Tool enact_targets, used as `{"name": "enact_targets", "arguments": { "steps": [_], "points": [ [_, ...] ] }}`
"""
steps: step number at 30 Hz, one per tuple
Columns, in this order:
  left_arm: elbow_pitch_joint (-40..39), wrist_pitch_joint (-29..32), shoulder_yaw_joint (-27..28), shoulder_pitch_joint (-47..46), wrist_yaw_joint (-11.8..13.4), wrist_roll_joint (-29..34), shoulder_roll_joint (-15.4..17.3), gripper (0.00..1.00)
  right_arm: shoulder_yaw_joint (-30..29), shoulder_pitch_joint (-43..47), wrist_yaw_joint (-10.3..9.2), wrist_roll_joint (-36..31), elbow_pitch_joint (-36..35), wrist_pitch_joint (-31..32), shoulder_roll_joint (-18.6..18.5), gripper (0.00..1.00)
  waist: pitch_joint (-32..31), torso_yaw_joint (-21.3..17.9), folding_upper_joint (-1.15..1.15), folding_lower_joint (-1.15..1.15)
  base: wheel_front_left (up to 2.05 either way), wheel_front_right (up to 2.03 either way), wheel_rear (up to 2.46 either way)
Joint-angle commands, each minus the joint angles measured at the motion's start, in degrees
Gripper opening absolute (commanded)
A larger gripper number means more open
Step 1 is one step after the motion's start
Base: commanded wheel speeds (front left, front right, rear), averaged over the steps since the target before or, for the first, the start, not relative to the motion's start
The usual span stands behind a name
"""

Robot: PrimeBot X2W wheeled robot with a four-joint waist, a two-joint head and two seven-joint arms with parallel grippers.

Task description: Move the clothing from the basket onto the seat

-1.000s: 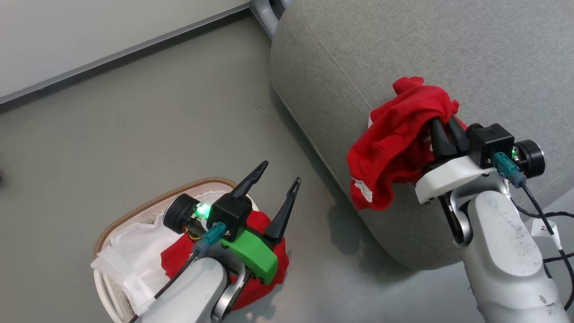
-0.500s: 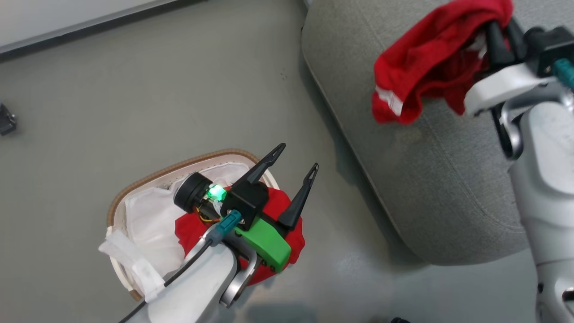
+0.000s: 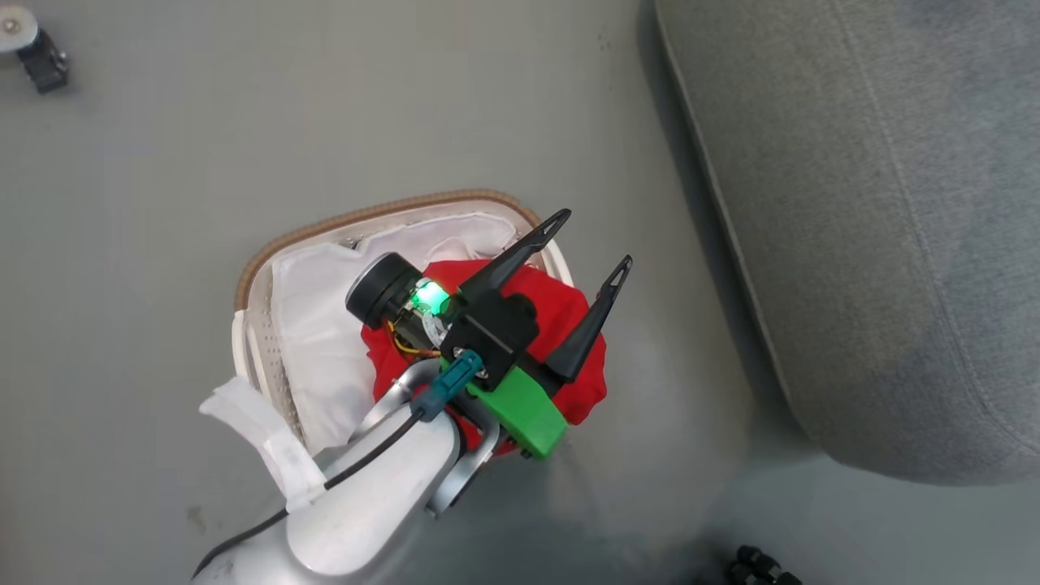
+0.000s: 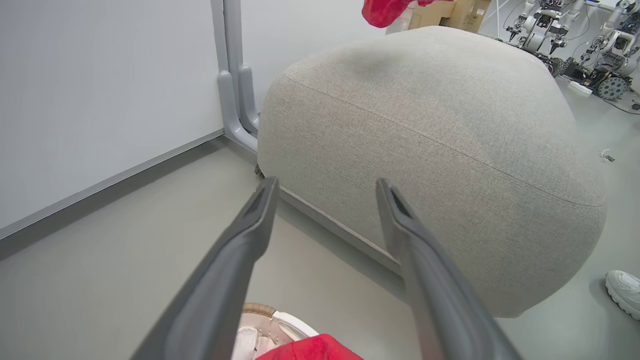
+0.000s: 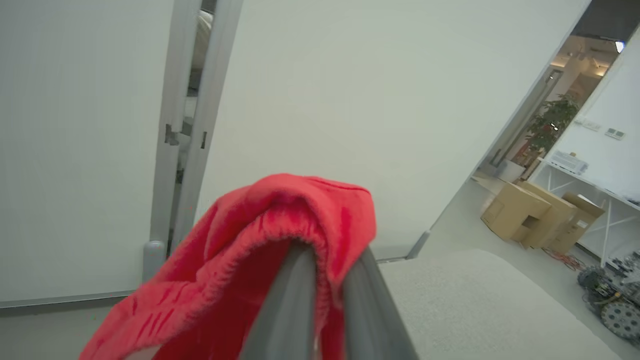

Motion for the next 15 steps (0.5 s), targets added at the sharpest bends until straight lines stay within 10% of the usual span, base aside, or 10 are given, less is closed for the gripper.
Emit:
{"name": "enact_targets", "arguments": {
  "steps": [1, 15],
  "points": [
    [-0.3, 0.0, 0.1, -1.6, 0.0, 0.4, -0.3, 1.0, -1.0, -0.7, -0.08, -0.9, 1.5, 0.2, -1.3, 0.0, 5.8, 5.3, 0.0, -0.01, 0.0, 0.0, 0.0],
    [-1.4, 0.6, 1.0, -2.6, 1.5, 0.6, 2.0, 1.0, -12.6, 10.3, -0.08, -7.3, 10.8, -7.1, 5.8, 0.0, 10.3, 4.2, 0.0, -0.01, 0.0, 0.0, 0.0]
  ]
}}
